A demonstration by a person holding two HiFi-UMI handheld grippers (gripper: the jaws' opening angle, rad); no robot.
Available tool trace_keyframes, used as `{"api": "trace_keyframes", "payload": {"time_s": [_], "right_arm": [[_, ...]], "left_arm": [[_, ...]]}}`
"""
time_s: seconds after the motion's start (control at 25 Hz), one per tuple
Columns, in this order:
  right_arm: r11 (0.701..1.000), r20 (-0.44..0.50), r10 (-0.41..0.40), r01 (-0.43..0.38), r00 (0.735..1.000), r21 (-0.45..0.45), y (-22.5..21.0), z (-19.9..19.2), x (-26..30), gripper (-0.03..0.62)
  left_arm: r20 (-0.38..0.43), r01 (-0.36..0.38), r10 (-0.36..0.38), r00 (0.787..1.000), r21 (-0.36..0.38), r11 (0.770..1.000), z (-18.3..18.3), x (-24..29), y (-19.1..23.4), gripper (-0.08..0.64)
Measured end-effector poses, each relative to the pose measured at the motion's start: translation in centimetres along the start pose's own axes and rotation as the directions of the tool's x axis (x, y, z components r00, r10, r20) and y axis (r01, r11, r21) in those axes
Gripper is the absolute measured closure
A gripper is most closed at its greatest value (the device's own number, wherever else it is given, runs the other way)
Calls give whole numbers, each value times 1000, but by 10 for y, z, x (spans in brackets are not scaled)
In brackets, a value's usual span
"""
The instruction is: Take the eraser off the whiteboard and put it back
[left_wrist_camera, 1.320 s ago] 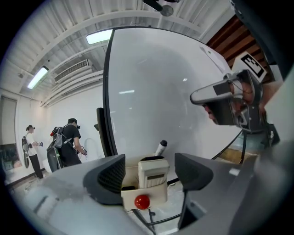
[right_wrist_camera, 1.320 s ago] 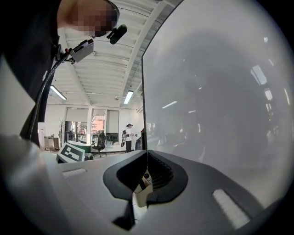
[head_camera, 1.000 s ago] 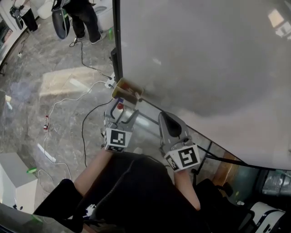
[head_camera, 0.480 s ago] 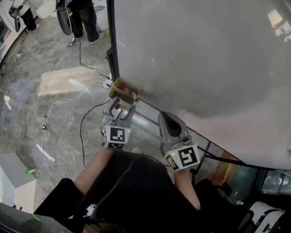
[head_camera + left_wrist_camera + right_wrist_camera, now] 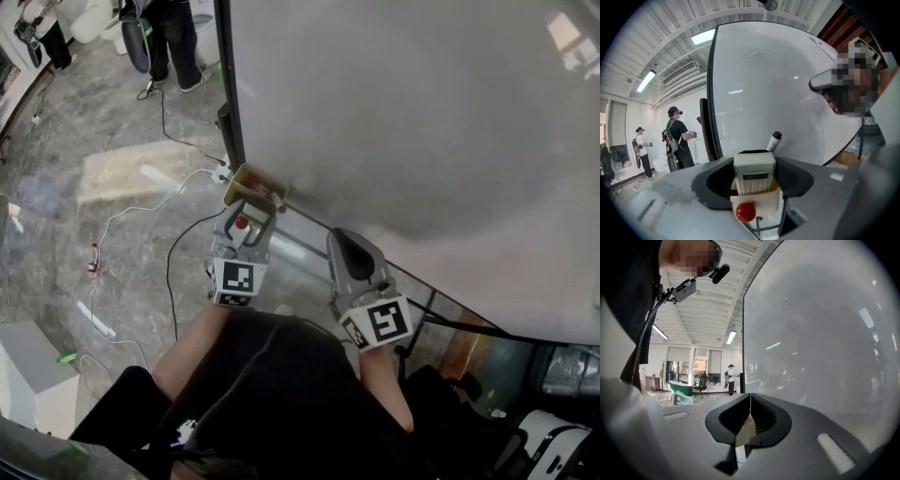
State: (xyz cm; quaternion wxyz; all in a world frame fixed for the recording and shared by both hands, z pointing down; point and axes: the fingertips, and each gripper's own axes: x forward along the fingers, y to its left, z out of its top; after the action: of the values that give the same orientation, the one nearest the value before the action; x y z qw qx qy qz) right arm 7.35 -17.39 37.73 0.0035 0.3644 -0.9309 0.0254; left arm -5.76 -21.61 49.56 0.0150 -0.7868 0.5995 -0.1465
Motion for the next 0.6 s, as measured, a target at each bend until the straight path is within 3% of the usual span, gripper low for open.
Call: {"api": "trace_keyframes", "payload": {"time_s": [0.28, 0.4, 0.6], "right_arm": [[1000, 11, -19, 19, 1000, 4, 3, 0, 3, 581], [1000, 18, -24, 24, 1000, 6, 7, 2, 4, 581], [999, 30, -33, 33, 999, 8, 13, 5, 4, 581]], "left_arm": [[25, 15, -15, 1000, 14, 1000, 14, -5, 9, 291], [45, 22, -20, 999, -25, 999, 23, -10, 11, 291], [90, 32, -29, 996, -31, 999, 40, -20, 16, 291]]}}
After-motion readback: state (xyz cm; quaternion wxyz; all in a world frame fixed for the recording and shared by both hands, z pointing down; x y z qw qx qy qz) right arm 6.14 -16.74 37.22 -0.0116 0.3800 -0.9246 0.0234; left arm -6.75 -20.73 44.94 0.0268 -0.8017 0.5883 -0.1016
